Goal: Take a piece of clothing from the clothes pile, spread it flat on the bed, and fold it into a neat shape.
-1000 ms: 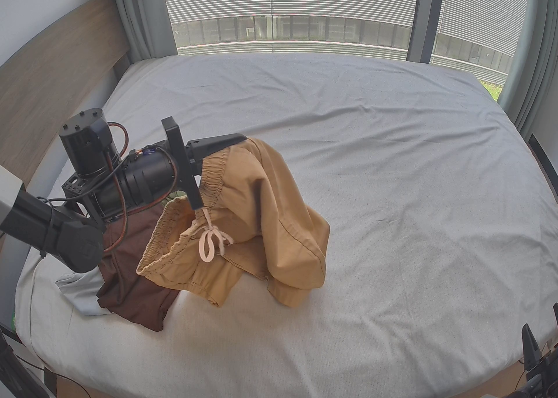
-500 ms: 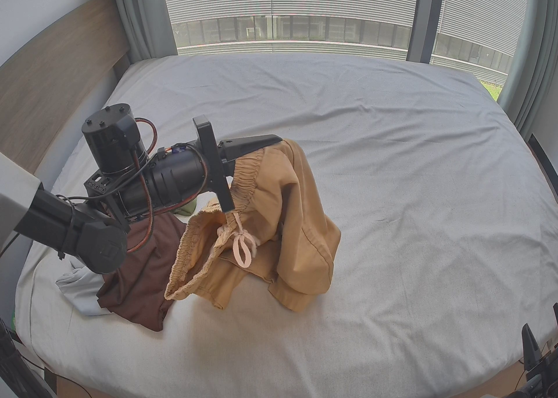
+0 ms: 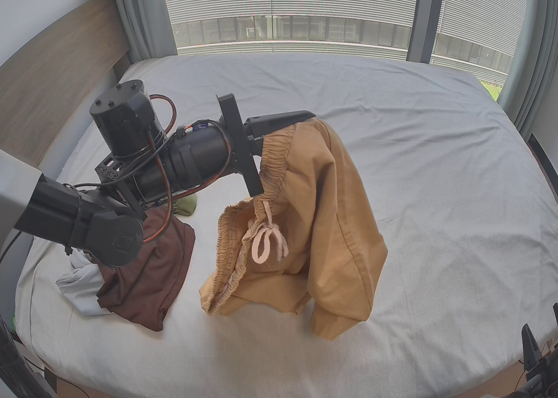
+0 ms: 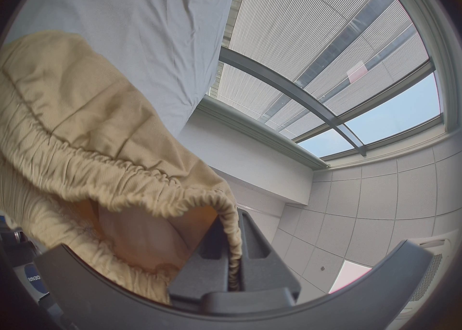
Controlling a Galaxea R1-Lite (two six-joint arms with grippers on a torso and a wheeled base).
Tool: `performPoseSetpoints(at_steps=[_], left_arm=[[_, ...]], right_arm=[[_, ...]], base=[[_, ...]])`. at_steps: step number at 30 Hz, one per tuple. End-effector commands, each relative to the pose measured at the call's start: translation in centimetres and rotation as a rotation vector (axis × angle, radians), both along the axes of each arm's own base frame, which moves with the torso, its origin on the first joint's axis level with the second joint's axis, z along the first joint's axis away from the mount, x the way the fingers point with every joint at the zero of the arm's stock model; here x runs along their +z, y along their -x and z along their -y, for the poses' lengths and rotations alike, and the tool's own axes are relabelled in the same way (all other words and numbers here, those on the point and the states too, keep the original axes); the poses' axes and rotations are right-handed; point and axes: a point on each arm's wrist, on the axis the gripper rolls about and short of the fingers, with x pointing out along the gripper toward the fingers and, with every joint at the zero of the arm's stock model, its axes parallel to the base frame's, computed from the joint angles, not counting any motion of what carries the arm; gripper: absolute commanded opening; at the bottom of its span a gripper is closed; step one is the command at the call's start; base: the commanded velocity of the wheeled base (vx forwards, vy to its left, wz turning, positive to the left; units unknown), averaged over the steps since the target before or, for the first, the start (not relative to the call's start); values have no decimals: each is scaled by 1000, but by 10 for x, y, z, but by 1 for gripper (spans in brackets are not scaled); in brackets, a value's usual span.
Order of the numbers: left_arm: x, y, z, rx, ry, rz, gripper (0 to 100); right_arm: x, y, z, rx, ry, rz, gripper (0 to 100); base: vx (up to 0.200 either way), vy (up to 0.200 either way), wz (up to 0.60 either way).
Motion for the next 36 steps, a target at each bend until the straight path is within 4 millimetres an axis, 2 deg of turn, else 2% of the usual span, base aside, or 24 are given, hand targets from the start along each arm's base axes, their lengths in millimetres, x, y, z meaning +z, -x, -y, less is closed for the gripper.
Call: performPoseSetpoints(at_steps=[1,13,21,24,27,29,31,36], left_arm=[[6,1,9,-23,19,8,0],[21,8,38,-57,94,-9,0],[28,8,43,-65,190,-19,0],[21,6,53,-77,256,-31,0],[-2,-6,61,-62,271,-32,0],[-7,-9,61,-50,273,-33,0],[-16,-19,50,9,254,-5,0],[-35,-25,30,105,145,98,0]], right_arm=[[-5,0,0,0,0,-1,100],[-5,0,0,0,0,-1,100],[-5,0,0,0,0,-1,100],[-5,0,0,0,0,-1,100],[-5,0,0,0,0,-1,100],[-5,0,0,0,0,-1,100],[-5,0,0,0,0,-1,100],[-5,0,0,0,0,-1,100]], base=[[0,0,0],[0,0,0],[0,0,0],[0,0,0],[0,0,0],[0,0,0],[0,0,0],[0,0,0]])
